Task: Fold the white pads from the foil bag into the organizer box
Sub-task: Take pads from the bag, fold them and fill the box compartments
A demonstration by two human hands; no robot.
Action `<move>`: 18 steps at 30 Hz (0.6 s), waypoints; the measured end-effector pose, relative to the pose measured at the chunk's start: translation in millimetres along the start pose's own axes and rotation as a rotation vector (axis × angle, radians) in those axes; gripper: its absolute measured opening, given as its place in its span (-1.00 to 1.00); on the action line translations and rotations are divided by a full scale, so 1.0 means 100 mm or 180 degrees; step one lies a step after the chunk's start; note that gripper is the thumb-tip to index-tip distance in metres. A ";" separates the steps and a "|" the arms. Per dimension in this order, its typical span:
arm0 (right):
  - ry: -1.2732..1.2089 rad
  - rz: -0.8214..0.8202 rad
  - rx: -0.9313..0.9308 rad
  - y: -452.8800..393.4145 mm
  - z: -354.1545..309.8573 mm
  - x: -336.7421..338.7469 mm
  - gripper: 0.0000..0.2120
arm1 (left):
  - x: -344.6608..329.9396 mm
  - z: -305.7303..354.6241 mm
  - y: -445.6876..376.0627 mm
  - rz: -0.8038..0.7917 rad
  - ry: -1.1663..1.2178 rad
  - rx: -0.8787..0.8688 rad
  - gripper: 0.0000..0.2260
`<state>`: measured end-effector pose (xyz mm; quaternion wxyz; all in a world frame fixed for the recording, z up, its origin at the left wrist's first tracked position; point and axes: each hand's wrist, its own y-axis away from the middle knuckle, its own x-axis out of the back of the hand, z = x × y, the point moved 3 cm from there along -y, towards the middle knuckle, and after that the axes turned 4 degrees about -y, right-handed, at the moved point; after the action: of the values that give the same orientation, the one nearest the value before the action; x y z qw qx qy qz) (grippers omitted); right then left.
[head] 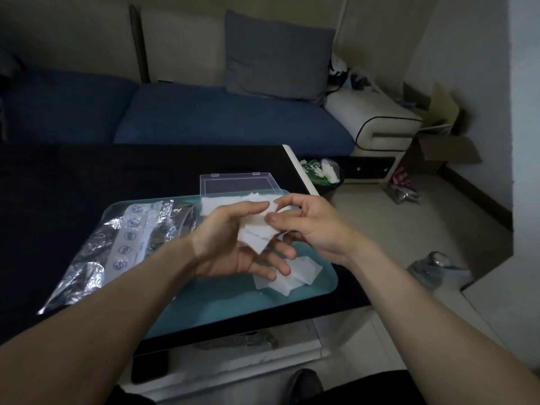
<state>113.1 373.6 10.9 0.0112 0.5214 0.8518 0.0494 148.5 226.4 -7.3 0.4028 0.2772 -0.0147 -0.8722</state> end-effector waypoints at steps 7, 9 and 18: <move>0.1265 0.0655 0.0867 -0.18 -0.04 -0.16 -0.83 | 0.11 0.09 0.03 0.0879 0.0318 -0.0487 -0.63; 0.1065 0.0853 0.0856 -0.20 -0.08 -0.12 -0.86 | 0.14 0.11 0.07 0.1046 0.0313 -0.0500 -0.71; -0.0524 0.0460 -0.0210 -0.21 -0.15 -0.18 -0.86 | 0.32 0.18 0.06 0.1791 0.0524 -0.1296 -0.69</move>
<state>101.1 347.3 22.9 0.0947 0.5831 0.8061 0.0351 127.2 196.6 -5.7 0.6740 0.2458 0.1161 -0.6869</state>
